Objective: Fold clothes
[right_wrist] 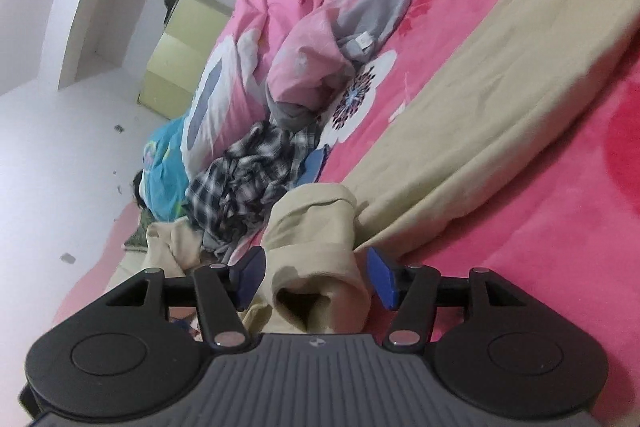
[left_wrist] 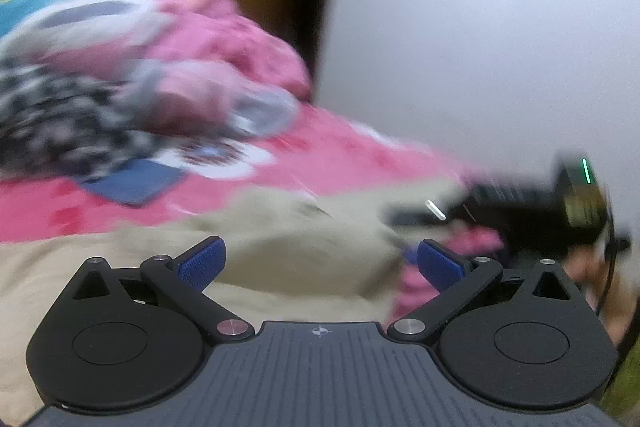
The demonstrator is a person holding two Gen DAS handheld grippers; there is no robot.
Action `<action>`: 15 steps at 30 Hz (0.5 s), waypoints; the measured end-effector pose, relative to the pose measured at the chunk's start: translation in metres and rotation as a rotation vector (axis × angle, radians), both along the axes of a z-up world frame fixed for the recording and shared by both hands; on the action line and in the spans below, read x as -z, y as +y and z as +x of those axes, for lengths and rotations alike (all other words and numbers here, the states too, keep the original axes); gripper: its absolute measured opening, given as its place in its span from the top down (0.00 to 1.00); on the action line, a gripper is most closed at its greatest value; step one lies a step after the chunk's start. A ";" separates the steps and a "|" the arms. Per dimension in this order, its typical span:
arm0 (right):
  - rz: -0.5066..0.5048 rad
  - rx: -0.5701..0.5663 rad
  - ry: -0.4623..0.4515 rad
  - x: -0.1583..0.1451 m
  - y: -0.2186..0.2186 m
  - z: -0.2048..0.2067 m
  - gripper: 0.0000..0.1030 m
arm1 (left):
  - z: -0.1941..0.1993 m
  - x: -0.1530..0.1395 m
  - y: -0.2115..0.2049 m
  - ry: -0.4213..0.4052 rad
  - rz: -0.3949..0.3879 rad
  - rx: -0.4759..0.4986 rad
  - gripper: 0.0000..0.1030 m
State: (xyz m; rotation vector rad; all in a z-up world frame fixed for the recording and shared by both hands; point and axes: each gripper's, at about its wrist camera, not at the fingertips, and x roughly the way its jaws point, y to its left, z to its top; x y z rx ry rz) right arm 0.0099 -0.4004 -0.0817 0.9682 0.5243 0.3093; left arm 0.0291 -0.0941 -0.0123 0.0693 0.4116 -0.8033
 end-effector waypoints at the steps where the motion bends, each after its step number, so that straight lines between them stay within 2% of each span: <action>1: 0.010 -0.030 -0.006 0.000 0.003 0.002 0.41 | -0.003 0.006 -0.016 -0.025 0.061 0.025 0.00; 3: 0.037 -0.081 -0.021 -0.002 0.008 0.005 0.41 | -0.010 0.018 -0.046 -0.089 0.182 0.061 0.00; 5: 0.088 -0.131 -0.039 -0.002 0.010 0.011 0.41 | -0.017 0.026 -0.067 -0.150 0.261 0.075 0.00; 9: 0.244 -0.216 -0.085 0.002 0.007 0.024 0.41 | -0.019 0.033 -0.085 -0.216 0.322 0.044 0.03; 11: 0.289 -0.237 -0.096 0.004 0.006 0.029 0.41 | -0.011 0.034 -0.088 -0.211 0.339 0.006 0.11; 13: 0.328 -0.249 -0.104 0.005 0.004 0.033 0.41 | -0.001 0.034 -0.087 -0.168 0.348 -0.030 0.41; 15: 0.370 -0.260 -0.120 0.007 0.000 0.033 0.41 | 0.012 0.035 -0.083 -0.108 0.335 -0.051 0.52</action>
